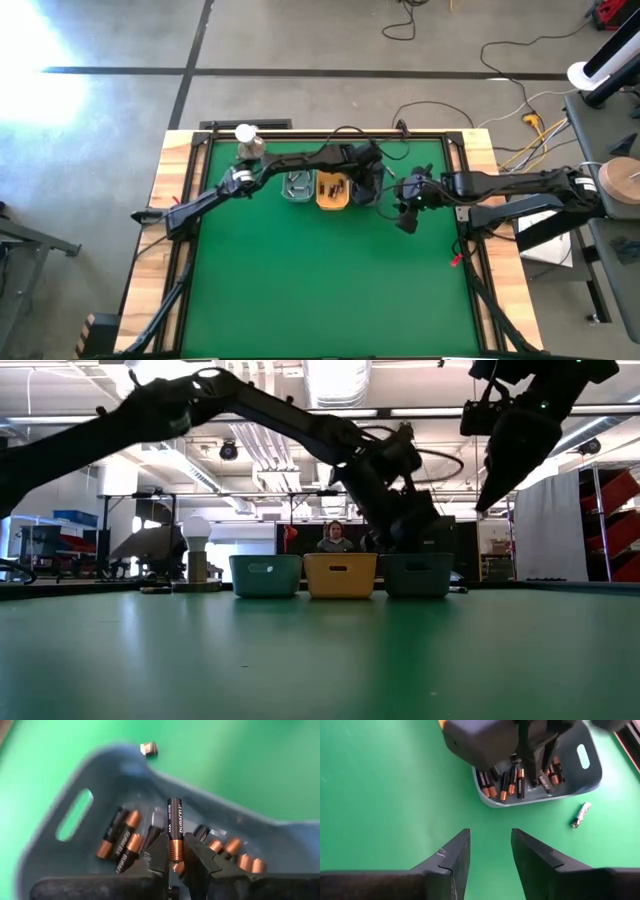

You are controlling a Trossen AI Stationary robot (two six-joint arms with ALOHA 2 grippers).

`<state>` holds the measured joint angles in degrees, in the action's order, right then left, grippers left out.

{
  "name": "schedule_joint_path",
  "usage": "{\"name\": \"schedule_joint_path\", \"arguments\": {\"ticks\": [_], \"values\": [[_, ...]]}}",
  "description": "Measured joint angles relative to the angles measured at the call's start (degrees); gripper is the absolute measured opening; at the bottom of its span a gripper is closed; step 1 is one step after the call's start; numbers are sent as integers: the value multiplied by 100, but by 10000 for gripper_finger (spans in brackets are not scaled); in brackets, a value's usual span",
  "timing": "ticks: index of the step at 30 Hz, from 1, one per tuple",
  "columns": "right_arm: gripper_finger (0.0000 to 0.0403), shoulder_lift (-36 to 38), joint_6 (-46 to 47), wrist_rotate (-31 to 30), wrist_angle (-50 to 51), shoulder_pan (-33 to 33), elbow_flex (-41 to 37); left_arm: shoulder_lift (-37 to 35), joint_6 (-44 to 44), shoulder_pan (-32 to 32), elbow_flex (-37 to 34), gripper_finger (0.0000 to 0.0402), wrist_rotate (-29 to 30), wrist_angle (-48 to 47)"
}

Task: Sort batteries
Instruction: Put the small black battery into the blue bin

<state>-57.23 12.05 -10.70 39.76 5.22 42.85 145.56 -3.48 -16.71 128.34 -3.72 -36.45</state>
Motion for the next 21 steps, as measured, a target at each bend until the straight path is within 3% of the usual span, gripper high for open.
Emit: {"name": "schedule_joint_path", "arguments": {"ticks": [4,13,21], "values": [[129,126,97,-4,84,-128,0,404,-23,0,677,22,30,-670],[136,354,96,-281,95,-197,2,277,-3,-13,393,26,70,-661],[152,317,96,-299,128,-197,2,277,-71,2,395,61,-20,-661]]}}
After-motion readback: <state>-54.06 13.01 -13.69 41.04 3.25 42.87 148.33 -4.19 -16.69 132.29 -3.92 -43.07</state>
